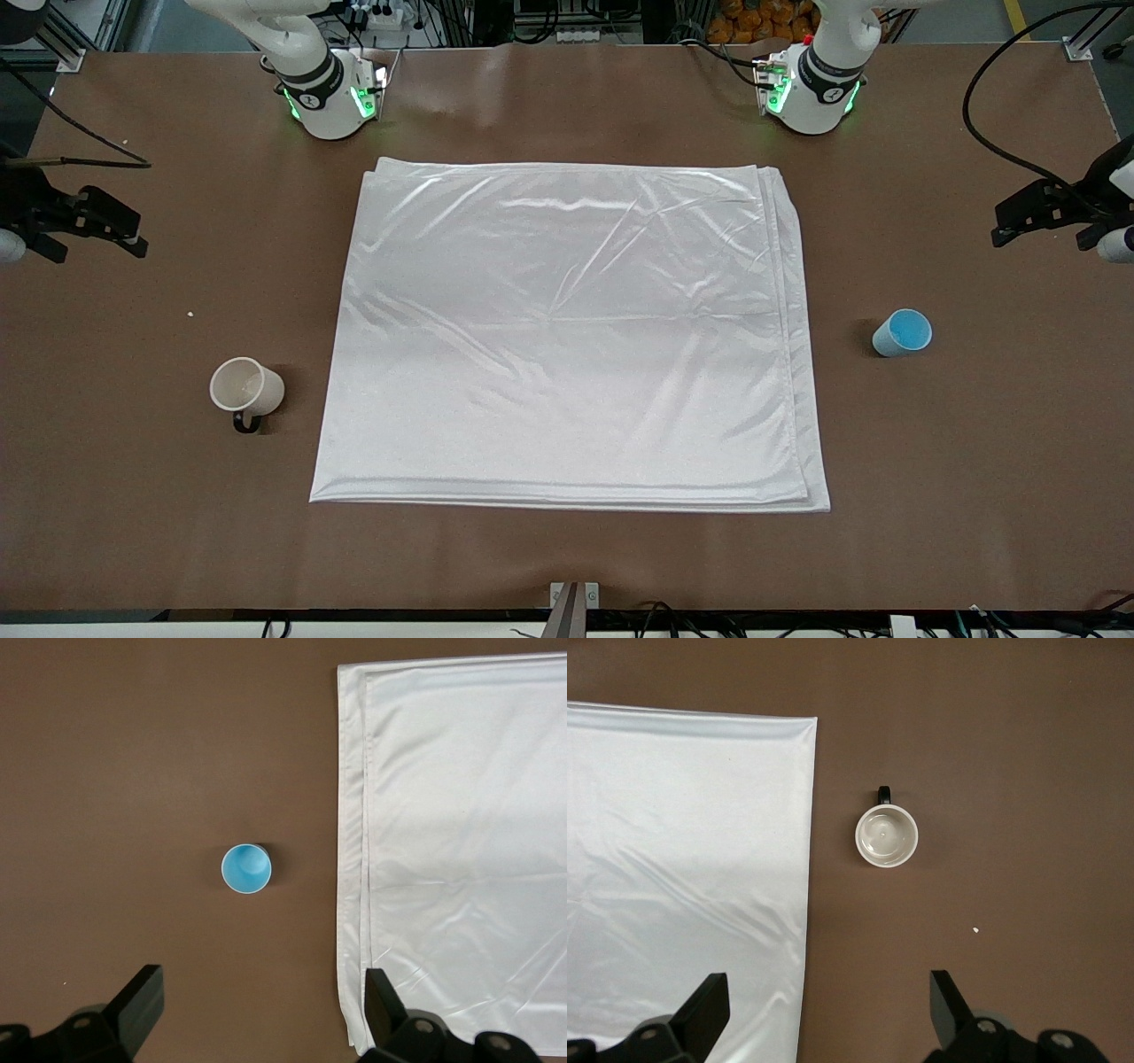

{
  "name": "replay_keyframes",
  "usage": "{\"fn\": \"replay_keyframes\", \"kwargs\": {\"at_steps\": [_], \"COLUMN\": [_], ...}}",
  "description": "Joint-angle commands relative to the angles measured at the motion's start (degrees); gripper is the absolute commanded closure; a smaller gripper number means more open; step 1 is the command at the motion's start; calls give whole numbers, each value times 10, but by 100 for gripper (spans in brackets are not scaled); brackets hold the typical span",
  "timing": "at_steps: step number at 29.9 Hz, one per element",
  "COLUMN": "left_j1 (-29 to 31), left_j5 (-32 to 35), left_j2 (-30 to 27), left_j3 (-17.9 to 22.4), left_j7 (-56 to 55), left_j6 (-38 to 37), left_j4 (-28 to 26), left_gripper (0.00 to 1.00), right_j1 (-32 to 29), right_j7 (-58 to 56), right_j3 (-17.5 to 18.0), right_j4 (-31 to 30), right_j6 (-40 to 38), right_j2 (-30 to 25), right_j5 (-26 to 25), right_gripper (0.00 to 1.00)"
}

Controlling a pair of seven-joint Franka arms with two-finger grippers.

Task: Place blue cup into white mug on cloth

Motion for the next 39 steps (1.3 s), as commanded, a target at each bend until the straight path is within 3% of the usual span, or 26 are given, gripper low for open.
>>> {"fn": "replay_keyframes", "kwargs": {"at_steps": [1,25,39], "left_j1": [-5,-4,-5], "left_j5": [-11,-11,-11], "left_j2": [-6,-5,22], "left_j3": [6,6,6], "left_j7": [-6,-13,-15], "left_j6": [2,0,1], "left_j4": [-8,-22,-48], "left_gripper": [0,0,0], "right_j1": [-6,-20,-47], "right_j7": [1,0,-40], "right_j3": [2,2,1], "right_j4": [-17,-40,-43], "right_j6": [6,36,138], "right_j2": [-17,-9,86], "right_j5": [7,7,6], "right_gripper": [0,0,0]}}
